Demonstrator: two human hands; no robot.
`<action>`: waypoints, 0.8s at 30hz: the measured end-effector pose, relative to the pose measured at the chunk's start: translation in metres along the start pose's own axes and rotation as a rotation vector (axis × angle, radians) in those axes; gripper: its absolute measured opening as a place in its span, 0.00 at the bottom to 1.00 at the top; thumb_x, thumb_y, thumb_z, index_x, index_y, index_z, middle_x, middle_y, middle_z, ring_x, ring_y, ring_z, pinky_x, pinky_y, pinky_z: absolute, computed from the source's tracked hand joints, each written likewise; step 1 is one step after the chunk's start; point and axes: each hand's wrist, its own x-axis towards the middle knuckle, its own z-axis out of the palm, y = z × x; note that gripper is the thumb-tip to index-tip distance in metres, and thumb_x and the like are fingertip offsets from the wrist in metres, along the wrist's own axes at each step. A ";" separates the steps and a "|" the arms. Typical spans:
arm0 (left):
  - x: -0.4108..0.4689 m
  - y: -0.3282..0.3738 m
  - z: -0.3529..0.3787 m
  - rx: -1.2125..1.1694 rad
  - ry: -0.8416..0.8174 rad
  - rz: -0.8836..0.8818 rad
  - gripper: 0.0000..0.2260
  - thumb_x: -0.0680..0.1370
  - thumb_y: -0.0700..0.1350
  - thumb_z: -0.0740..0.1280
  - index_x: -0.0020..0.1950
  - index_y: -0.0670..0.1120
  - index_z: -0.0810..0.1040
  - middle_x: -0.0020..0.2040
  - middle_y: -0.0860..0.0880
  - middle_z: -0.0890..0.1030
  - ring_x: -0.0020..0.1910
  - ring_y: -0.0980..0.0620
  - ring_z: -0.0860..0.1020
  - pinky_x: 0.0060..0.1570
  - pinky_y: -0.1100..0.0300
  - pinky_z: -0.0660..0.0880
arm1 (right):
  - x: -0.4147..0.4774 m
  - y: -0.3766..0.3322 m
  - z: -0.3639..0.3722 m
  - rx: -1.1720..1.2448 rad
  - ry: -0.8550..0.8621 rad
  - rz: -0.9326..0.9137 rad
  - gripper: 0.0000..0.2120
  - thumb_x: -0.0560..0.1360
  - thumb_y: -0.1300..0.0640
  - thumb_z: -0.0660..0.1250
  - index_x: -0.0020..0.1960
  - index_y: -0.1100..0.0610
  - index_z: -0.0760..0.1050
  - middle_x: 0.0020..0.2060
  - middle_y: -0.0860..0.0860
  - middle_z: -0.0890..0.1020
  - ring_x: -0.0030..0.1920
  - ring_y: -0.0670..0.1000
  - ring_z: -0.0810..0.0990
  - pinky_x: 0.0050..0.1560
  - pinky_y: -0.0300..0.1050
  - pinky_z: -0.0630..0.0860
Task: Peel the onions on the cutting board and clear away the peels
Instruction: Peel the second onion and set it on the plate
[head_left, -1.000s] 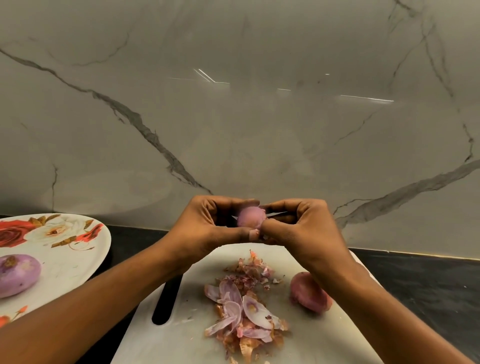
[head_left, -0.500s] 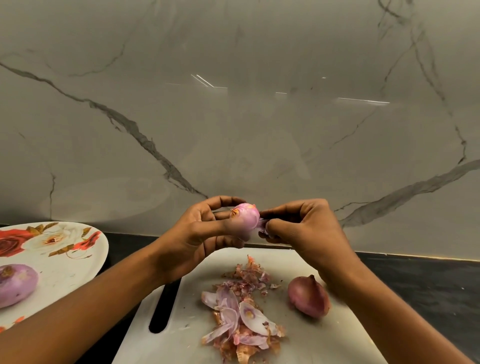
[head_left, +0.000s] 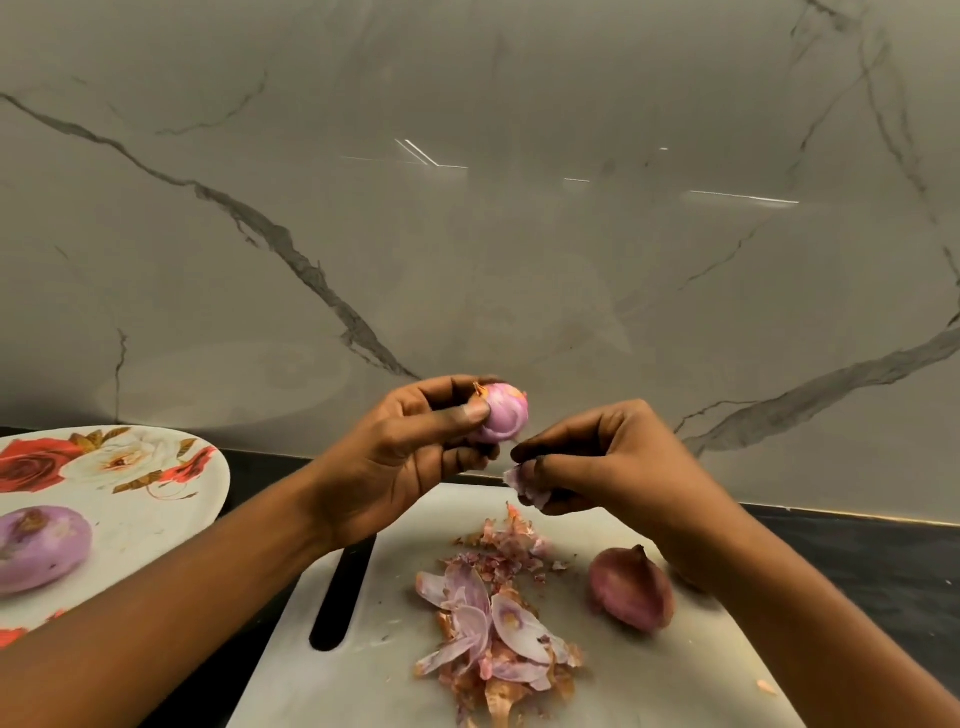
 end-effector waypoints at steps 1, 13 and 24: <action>0.000 -0.002 0.001 0.027 -0.002 -0.012 0.18 0.78 0.42 0.71 0.68 0.41 0.81 0.67 0.35 0.81 0.54 0.44 0.81 0.53 0.57 0.82 | 0.000 0.000 0.000 0.001 -0.012 0.013 0.06 0.77 0.67 0.74 0.53 0.62 0.88 0.42 0.60 0.89 0.45 0.62 0.89 0.49 0.51 0.88; -0.001 -0.002 -0.001 0.284 0.041 -0.034 0.19 0.73 0.39 0.75 0.64 0.42 0.84 0.59 0.41 0.86 0.55 0.45 0.85 0.47 0.57 0.81 | 0.001 0.000 -0.003 0.032 -0.037 -0.013 0.17 0.77 0.61 0.76 0.64 0.60 0.82 0.48 0.55 0.90 0.50 0.55 0.90 0.54 0.51 0.87; -0.004 -0.004 0.003 0.327 0.040 -0.007 0.20 0.70 0.38 0.78 0.62 0.41 0.84 0.56 0.40 0.86 0.49 0.41 0.85 0.43 0.57 0.83 | 0.000 0.001 0.005 -0.092 0.068 -0.092 0.14 0.72 0.62 0.80 0.57 0.56 0.86 0.41 0.53 0.90 0.43 0.54 0.90 0.50 0.52 0.87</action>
